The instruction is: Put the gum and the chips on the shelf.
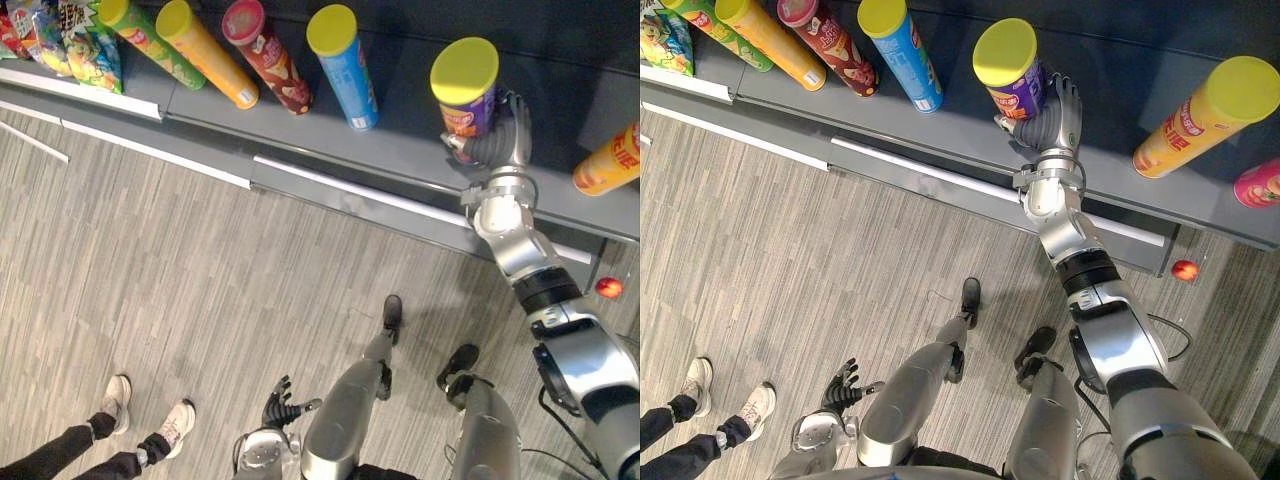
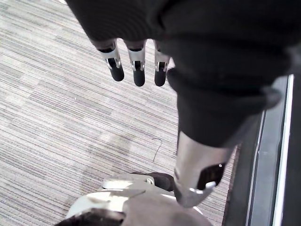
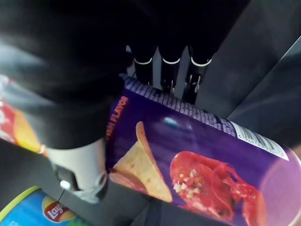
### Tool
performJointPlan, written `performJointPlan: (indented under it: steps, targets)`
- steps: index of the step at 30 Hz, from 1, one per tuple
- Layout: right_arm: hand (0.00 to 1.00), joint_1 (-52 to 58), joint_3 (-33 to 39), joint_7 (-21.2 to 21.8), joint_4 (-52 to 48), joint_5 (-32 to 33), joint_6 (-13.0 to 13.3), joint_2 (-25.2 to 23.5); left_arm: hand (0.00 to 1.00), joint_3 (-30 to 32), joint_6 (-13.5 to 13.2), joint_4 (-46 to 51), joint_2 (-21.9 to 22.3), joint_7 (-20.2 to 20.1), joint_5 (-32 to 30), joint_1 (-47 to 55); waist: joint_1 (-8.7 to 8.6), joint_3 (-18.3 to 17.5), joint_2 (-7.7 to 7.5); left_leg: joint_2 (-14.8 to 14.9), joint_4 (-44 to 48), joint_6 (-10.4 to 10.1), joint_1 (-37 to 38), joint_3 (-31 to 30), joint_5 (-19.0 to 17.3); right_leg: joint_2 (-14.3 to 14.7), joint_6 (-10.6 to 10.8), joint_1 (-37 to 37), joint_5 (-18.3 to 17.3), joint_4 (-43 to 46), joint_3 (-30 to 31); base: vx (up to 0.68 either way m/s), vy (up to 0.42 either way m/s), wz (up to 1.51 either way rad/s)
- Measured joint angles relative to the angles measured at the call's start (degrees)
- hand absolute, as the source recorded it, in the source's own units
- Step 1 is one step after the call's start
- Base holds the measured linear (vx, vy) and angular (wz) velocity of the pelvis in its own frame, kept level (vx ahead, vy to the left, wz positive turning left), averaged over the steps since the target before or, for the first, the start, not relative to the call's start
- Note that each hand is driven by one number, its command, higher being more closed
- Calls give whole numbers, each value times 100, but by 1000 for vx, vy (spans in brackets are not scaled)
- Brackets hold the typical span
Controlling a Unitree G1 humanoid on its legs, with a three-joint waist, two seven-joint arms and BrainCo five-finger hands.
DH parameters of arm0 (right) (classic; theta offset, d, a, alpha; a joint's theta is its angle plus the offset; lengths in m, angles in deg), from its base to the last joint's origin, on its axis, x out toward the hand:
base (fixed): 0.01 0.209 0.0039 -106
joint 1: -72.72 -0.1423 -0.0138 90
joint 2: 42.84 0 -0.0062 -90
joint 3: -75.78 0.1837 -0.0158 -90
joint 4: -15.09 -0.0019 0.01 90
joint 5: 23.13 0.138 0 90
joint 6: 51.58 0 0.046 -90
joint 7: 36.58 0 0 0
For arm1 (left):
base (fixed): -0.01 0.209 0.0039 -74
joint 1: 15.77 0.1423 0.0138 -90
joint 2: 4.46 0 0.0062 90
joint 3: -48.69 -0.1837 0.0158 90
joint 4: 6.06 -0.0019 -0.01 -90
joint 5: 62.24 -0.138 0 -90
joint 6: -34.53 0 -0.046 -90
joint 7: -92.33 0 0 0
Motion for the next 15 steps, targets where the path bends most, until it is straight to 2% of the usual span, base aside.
performJointPlan:
  steps: [10, 15]
  targets:
    - [100, 6, 12, -109, 171, 0, 17, -45, 0, -101, -117, -100, -22, 3, 2, -51, 26, -19, 29, 8, 0, -3, -44, 18, -2, 8, -8, -63, -5, 2, 25, 16, -45, -1]
    - [100, 6, 62, -235, 172, 8, 39, -52, 0, -151, -118, -162, -13, 4, 2, -142, 134, -35, 52, 12, 1, -19, -92, 16, 14, 6, -27, -130, -16, 33, 22, 23, -56, 0]
